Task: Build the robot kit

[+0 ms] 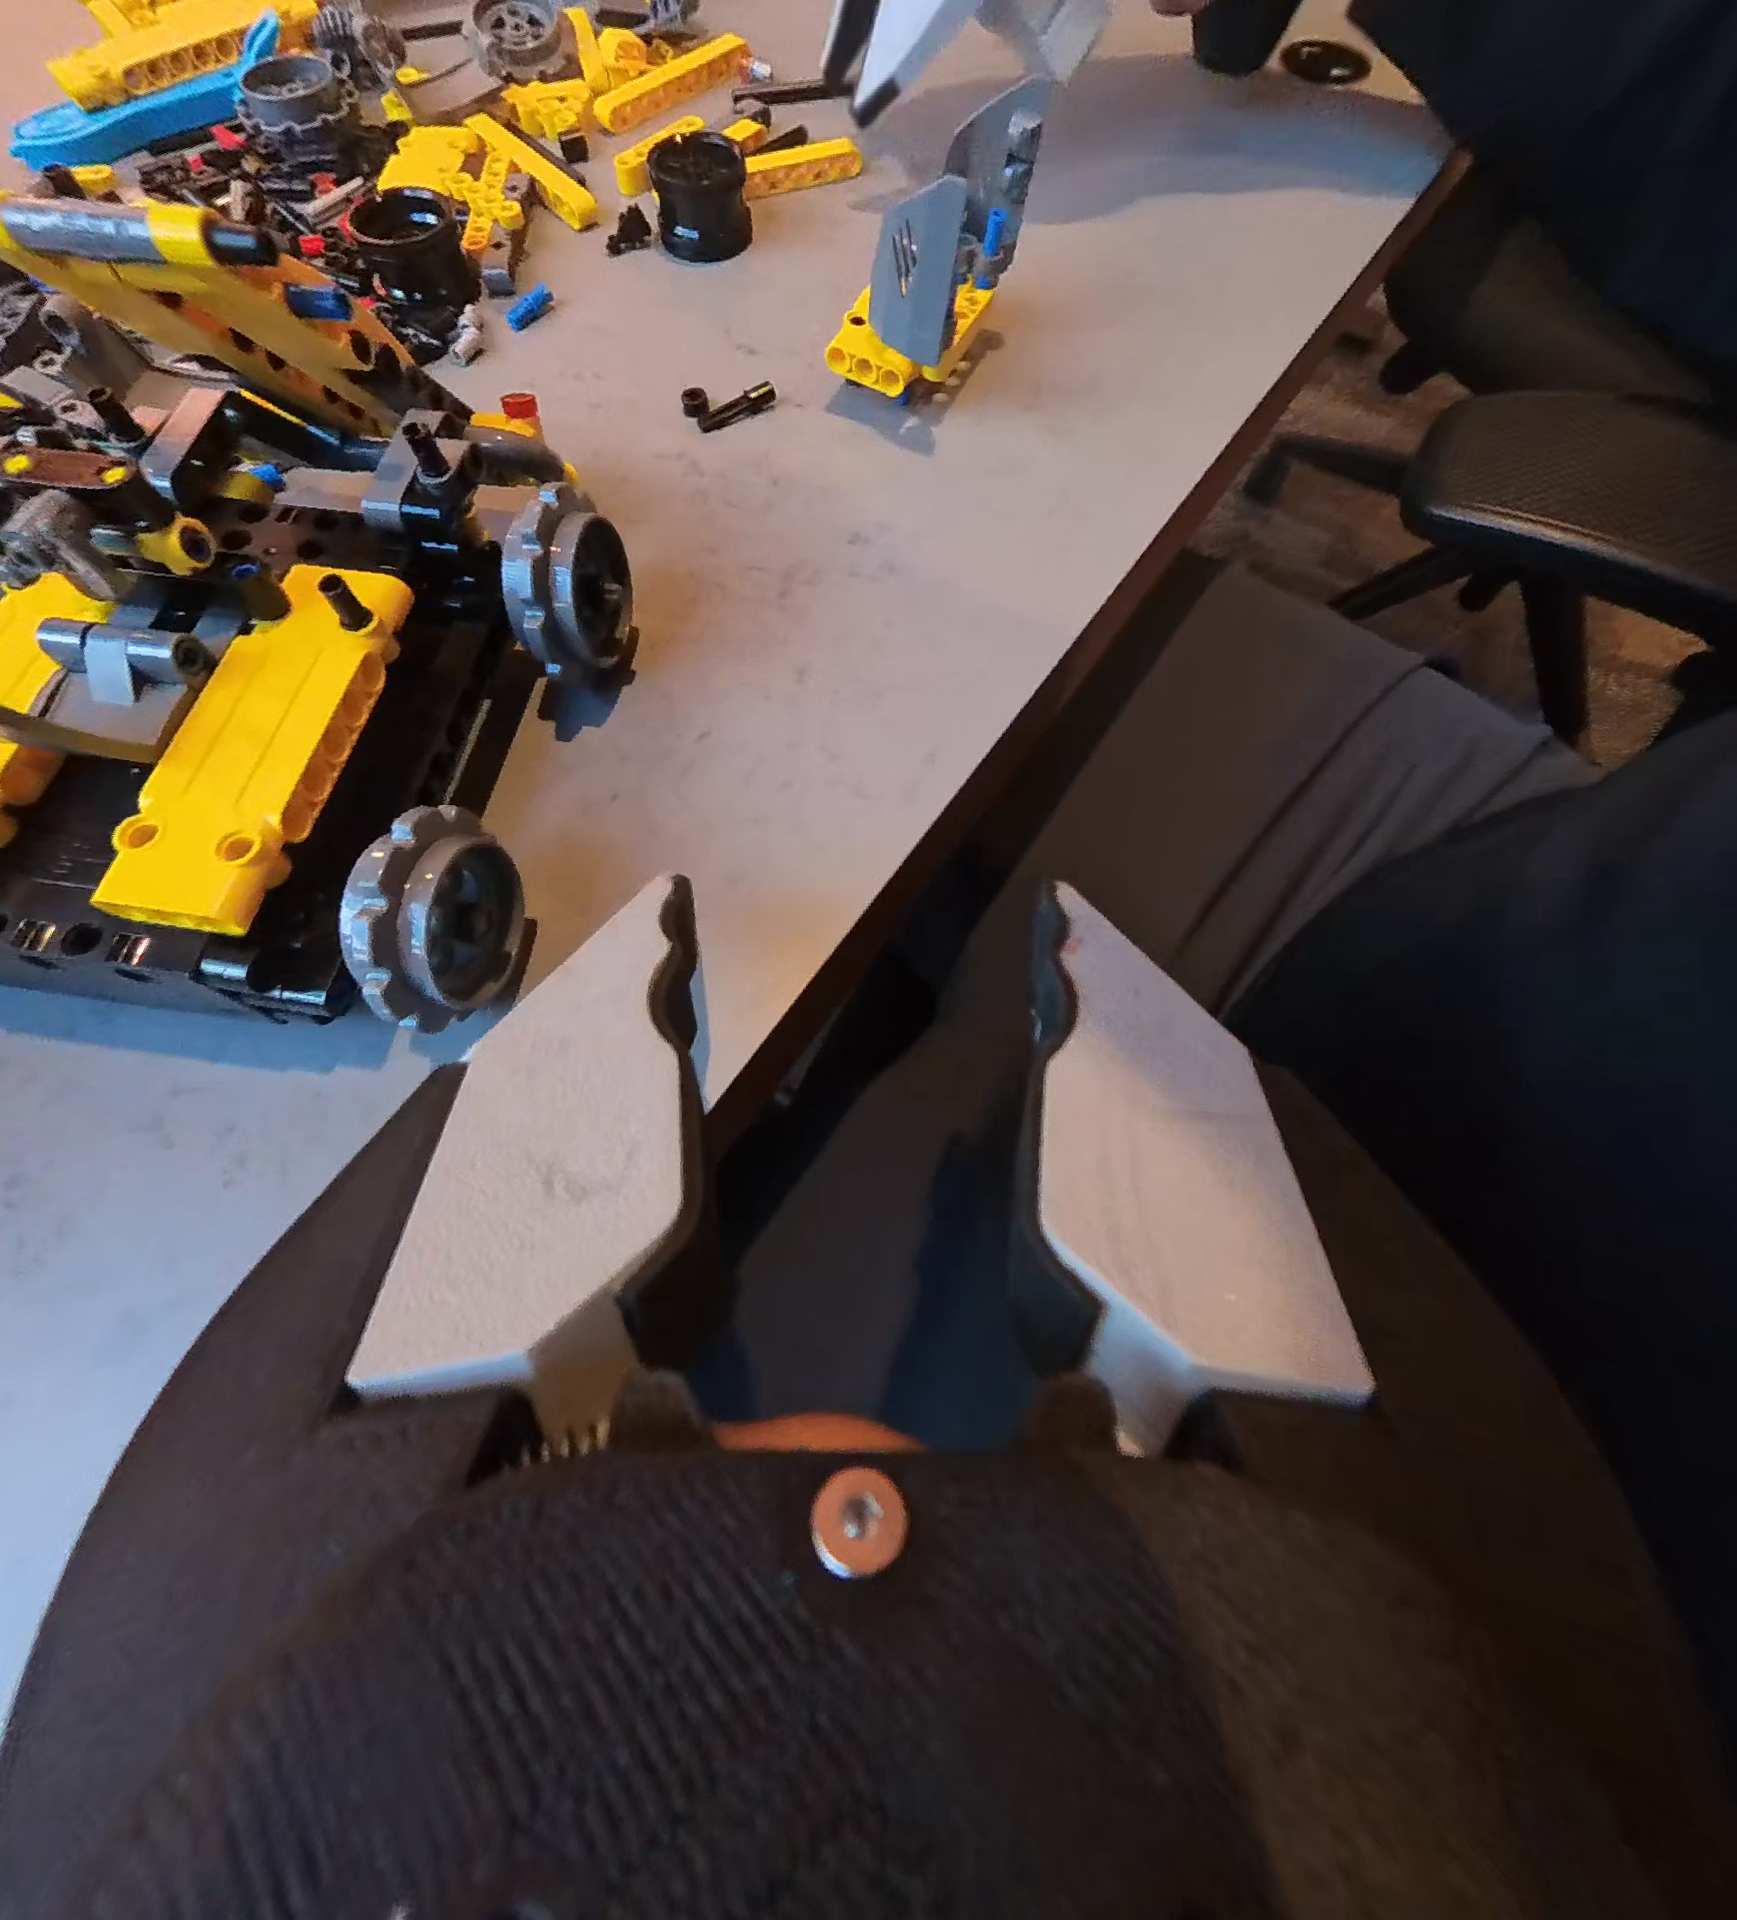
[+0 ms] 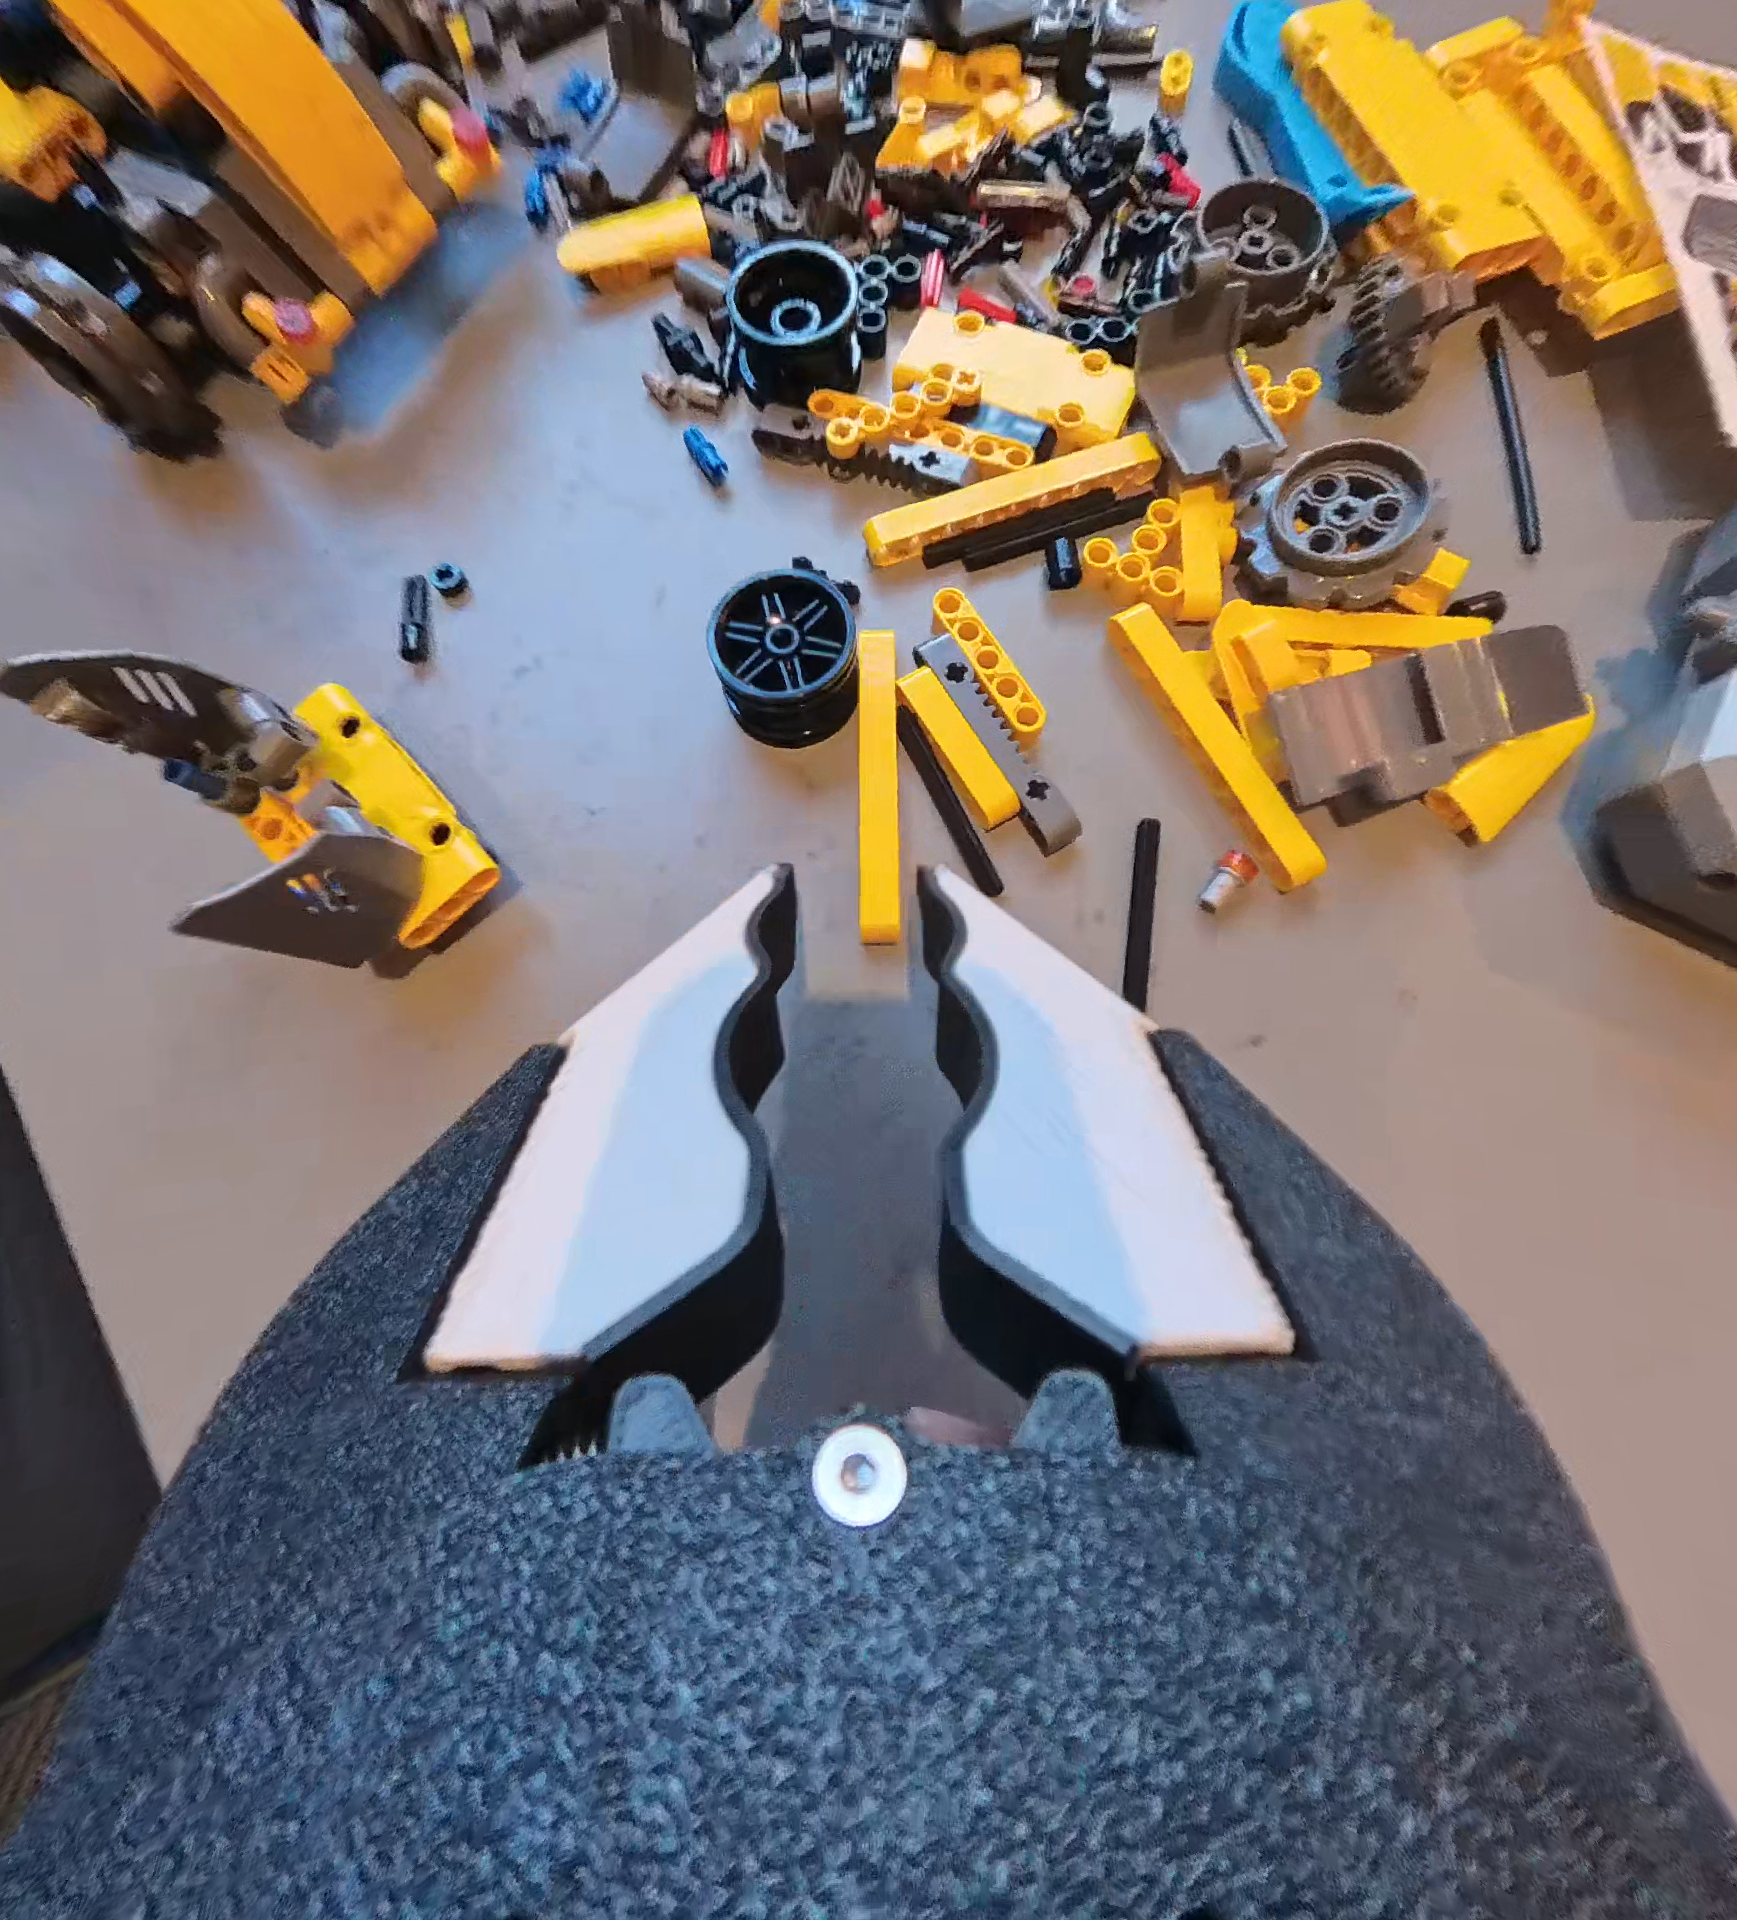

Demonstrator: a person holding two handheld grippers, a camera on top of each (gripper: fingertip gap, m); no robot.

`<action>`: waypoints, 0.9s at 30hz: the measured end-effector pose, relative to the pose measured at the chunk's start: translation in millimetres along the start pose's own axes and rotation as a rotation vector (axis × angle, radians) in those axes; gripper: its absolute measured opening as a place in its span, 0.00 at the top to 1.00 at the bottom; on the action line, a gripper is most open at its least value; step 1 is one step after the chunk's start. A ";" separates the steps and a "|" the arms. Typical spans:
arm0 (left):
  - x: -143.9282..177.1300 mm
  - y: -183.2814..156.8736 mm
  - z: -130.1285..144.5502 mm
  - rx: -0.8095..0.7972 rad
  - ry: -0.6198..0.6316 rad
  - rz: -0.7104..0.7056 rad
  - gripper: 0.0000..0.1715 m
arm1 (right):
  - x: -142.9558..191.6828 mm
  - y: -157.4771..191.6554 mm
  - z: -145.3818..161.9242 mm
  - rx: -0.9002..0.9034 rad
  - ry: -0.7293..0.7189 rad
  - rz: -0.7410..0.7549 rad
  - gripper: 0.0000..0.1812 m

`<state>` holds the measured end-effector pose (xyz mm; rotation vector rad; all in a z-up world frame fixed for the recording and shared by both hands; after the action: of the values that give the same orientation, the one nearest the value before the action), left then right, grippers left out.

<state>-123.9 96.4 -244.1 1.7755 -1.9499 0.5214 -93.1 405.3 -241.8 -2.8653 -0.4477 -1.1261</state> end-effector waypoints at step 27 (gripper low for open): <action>-11.8 -0.9 4.7 0.051 0.007 0.064 0.62 | -60.8 -21.6 -48.8 0.193 0.292 -0.139 0.96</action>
<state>-122.6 103.5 -254.6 1.7443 -2.0106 0.6038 -173.8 404.2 -248.2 -2.4858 -0.7025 -1.4089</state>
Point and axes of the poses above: each gripper's, where its closed fingertips meet, x back along the fingers, z out of its underside, y = z × x across the jaws, the point moved 3 cm from there along x, back along the fingers, and after that the axes turned 2 degrees about -x, right-handed, at the moved point
